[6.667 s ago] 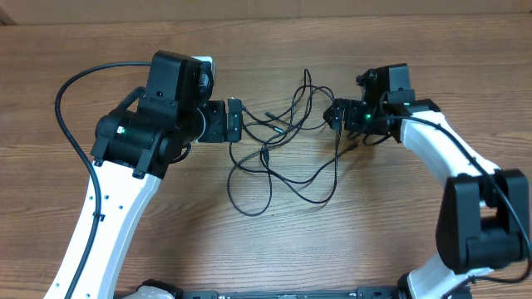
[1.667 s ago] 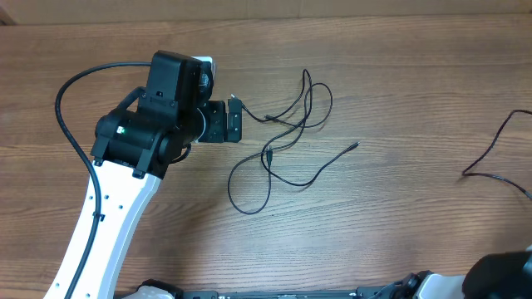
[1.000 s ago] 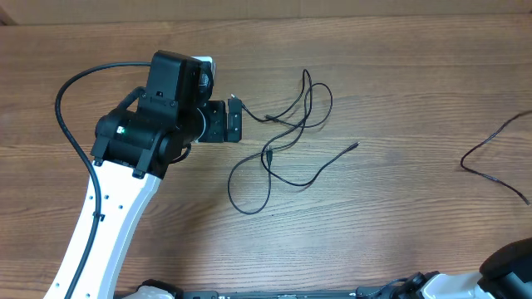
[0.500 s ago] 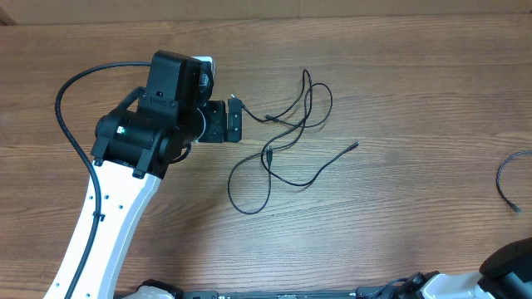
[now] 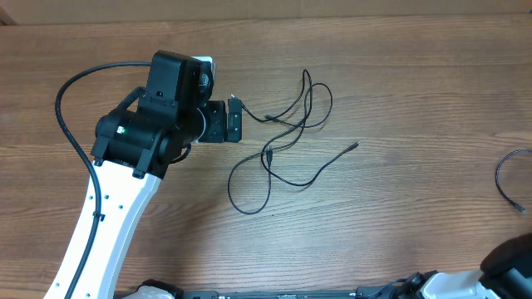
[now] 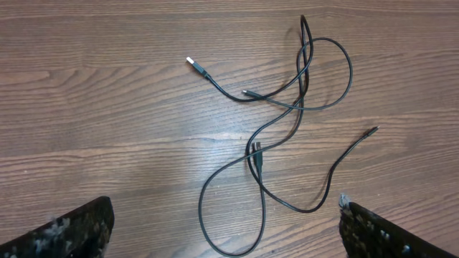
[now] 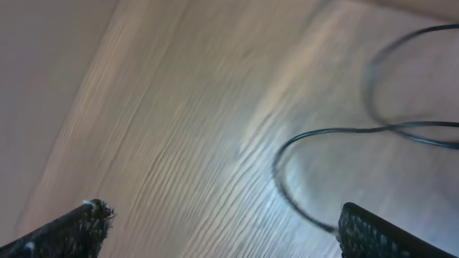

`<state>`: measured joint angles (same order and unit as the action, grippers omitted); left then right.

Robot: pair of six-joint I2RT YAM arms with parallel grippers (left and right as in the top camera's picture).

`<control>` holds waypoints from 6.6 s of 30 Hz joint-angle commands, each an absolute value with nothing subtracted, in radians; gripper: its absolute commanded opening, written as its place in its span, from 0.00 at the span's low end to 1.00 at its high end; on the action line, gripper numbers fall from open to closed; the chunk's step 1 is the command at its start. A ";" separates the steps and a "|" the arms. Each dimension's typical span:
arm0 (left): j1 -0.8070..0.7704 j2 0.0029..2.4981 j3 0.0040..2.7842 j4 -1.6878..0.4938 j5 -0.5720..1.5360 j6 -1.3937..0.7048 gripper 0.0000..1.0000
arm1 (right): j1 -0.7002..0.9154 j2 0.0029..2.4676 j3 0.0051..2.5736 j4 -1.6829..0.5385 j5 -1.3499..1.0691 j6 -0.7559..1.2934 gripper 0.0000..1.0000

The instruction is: Untangle cables

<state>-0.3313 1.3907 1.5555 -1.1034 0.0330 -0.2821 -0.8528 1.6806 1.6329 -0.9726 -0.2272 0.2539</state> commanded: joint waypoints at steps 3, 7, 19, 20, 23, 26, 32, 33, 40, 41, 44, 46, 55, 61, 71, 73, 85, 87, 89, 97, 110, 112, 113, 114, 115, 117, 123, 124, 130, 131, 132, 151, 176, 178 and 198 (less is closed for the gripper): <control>-0.327 1.381 1.560 -1.103 0.041 -0.285 1.00 | -0.717 1.782 1.633 -1.006 -0.346 0.072 1.00; -0.327 1.381 1.561 -1.103 0.041 -0.285 1.00 | -0.597 1.835 1.633 -1.004 -0.347 0.042 1.00; -0.327 1.381 1.560 -1.103 0.041 -0.285 1.00 | -0.203 2.070 1.633 -0.835 -0.614 0.042 1.00; -0.327 1.381 1.560 -1.103 0.041 -0.285 1.00 | -0.179 2.083 1.633 -0.826 -0.616 0.049 1.00; -0.327 1.381 1.561 -1.103 0.041 -0.285 1.00 | -0.114 2.105 1.633 -0.811 -0.628 0.051 1.00; -0.327 1.381 1.560 -1.103 0.041 -0.285 1.00 | -0.046 2.112 1.633 -0.799 -0.662 0.051 1.00; -0.327 1.381 1.561 -1.102 0.042 -0.285 1.00 | 0.126 2.123 1.633 -0.783 -0.616 0.061 0.98; -0.327 1.381 1.561 -1.103 0.041 -0.285 1.00 | 0.136 2.123 1.633 -0.783 -0.595 0.065 0.95; -0.327 1.381 1.560 -1.103 0.041 -0.285 1.00 | 0.152 2.123 1.633 -0.799 -0.504 0.104 0.93; -0.327 1.381 1.560 -1.103 0.041 -0.285 1.00 | 0.152 2.123 1.633 -0.801 -0.494 0.104 0.92; -0.327 1.381 1.560 -1.103 0.041 -0.285 1.00 | 0.152 2.123 1.633 -0.795 -0.503 0.104 0.76; -0.327 1.381 1.560 -1.103 0.041 -0.285 1.00 | 0.157 2.123 1.633 -0.790 -0.525 0.104 0.63; -0.327 1.381 1.560 -1.103 0.041 -0.285 0.99 | 0.191 2.124 1.629 -0.767 -0.548 0.104 0.04; -0.327 1.381 1.560 -1.103 0.041 -0.285 1.00 | 0.204 2.123 1.632 -0.727 -0.708 0.105 0.04; -0.327 1.381 1.560 -1.103 0.041 -0.285 1.00 | 0.230 1.871 1.632 -0.896 -0.760 -0.068 0.04; -0.327 1.381 1.560 -1.103 0.041 -0.285 1.00 | 0.235 1.760 1.633 -0.880 -0.760 -0.088 0.04; -0.327 1.381 1.560 -1.103 0.041 -0.285 0.99 | 0.234 1.228 1.633 -0.636 -0.664 -0.015 0.04; -0.327 1.381 1.560 -1.103 0.041 -0.285 1.00 | 0.234 1.177 1.633 -0.603 -0.597 0.012 0.04; -0.327 1.381 1.560 -1.103 0.041 -0.285 1.00 | 0.234 1.100 1.633 -0.548 -0.456 0.051 0.04; -0.327 1.381 1.560 -1.103 0.041 -0.285 1.00 | 0.234 1.096 1.633 -0.488 -0.138 0.052 0.04; -0.327 1.381 1.560 -1.103 0.041 -0.285 1.00 | 0.234 1.392 1.633 -0.671 -0.081 0.052 0.04; -0.327 1.381 1.560 -1.103 0.041 -0.285 1.00 | 0.234 1.447 1.633 -0.719 -0.120 0.044 0.04; -0.327 1.381 1.560 -1.103 0.041 -0.285 1.00 | 0.234 1.480 1.633 -0.743 -0.138 0.029 0.04; -0.327 1.381 1.560 -1.103 0.041 -0.285 1.00 | 0.234 1.508 1.633 -0.761 -0.157 0.012 0.04; -0.327 1.381 1.560 -1.103 0.041 -0.285 1.00 | 0.235 1.536 1.633 -0.779 -0.179 -0.012 0.04; -0.327 1.381 1.560 -1.103 0.041 -0.285 1.00 | 0.237 1.592 1.632 -0.818 -0.254 -0.076 0.04; -0.327 1.381 1.560 -1.103 0.041 -0.285 1.00 | 0.247 1.698 1.631 -0.901 -0.286 -0.152 0.04; -0.327 1.381 1.560 -1.103 0.041 -0.285 1.00 | 0.247 1.715 1.630 -0.912 -0.287 -0.160 0.04; -0.327 1.381 1.560 -1.103 0.041 -0.285 1.00 | 0.248 1.774 1.630 -0.985 -0.297 -0.237 0.04; -0.327 1.381 1.560 -1.103 0.041 -0.285 1.00 | 0.249 1.777 1.629 -0.995 -0.303 -0.242 0.04; -0.327 1.381 1.560 -1.103 0.041 -0.285 1.00 | 0.249 1.779 1.629 -1.002 -0.320 -0.242 0.04; -0.327 1.381 1.560 -1.103 0.041 -0.285 1.00 | 0.282 1.784 1.482 -0.912 -0.556 -0.367 1.00; -0.327 1.381 1.560 -1.103 0.041 -0.285 1.00 | 0.135 1.785 1.428 -0.817 -0.020 0.389 0.99; -0.327 1.381 1.560 -1.103 0.041 -0.285 1.00 | 0.135 1.785 1.403 -0.817 -0.019 0.389 0.93; -0.327 1.381 1.560 -1.103 0.041 -0.285 1.00 | 0.135 1.787 1.148 -0.582 -0.035 0.488 0.75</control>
